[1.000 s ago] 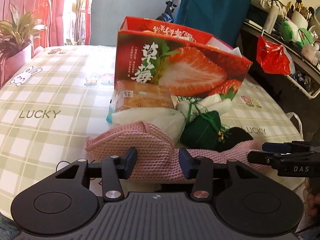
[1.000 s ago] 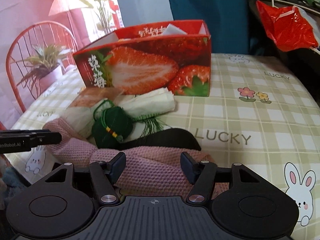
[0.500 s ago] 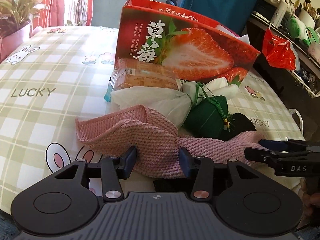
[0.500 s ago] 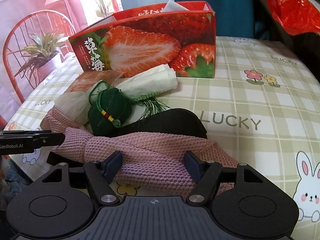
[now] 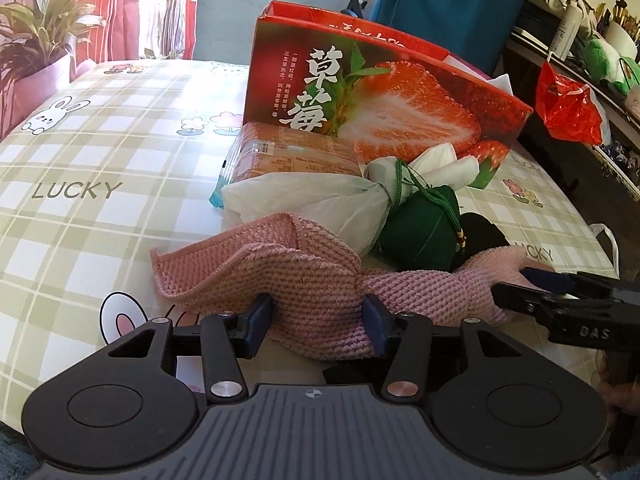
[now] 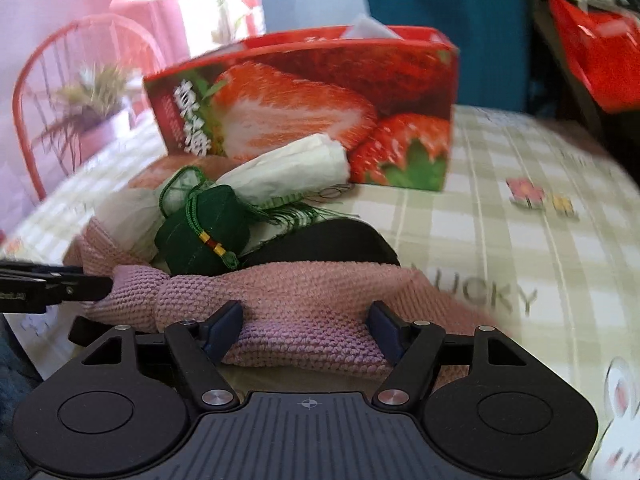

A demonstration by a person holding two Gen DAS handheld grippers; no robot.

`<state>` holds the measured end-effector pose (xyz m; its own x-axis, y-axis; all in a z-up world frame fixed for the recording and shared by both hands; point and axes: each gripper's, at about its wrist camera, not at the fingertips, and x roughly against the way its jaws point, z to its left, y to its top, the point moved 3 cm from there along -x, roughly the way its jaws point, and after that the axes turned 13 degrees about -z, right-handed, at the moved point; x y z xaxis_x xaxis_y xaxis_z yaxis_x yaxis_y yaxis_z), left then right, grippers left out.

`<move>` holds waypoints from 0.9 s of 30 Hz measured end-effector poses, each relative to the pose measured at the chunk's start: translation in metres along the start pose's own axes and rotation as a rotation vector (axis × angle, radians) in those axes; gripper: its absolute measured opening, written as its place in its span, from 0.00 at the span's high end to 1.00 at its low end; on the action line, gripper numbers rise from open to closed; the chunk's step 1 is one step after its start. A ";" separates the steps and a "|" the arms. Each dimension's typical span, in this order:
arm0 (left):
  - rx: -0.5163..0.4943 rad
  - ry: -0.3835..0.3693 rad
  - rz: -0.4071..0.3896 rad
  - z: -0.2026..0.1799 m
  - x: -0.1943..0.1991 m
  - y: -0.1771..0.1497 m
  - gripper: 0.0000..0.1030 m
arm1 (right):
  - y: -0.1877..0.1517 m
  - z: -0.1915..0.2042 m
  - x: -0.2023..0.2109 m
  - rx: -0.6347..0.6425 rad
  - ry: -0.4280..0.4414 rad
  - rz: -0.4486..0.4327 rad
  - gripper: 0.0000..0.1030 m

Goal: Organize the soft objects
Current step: 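Close the left gripper on the pink towel while the right gripper grips it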

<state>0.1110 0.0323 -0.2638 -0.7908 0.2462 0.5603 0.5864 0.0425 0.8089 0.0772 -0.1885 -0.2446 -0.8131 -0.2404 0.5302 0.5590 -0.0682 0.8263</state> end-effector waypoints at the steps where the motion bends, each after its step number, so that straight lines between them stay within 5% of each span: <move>1: -0.004 0.001 0.000 0.000 0.000 0.000 0.47 | -0.001 -0.002 0.002 -0.005 0.003 -0.007 0.36; 7: -0.002 0.003 -0.002 0.000 0.000 0.000 0.47 | 0.004 0.001 0.012 0.022 -0.007 -0.052 0.39; 27: -0.014 0.001 -0.004 0.000 0.000 -0.001 0.47 | -0.001 0.002 0.009 0.008 0.001 0.010 0.35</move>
<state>0.1106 0.0318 -0.2643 -0.7935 0.2451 0.5570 0.5805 0.0300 0.8137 0.0692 -0.1884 -0.2404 -0.8074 -0.2421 0.5381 0.5656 -0.0576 0.8227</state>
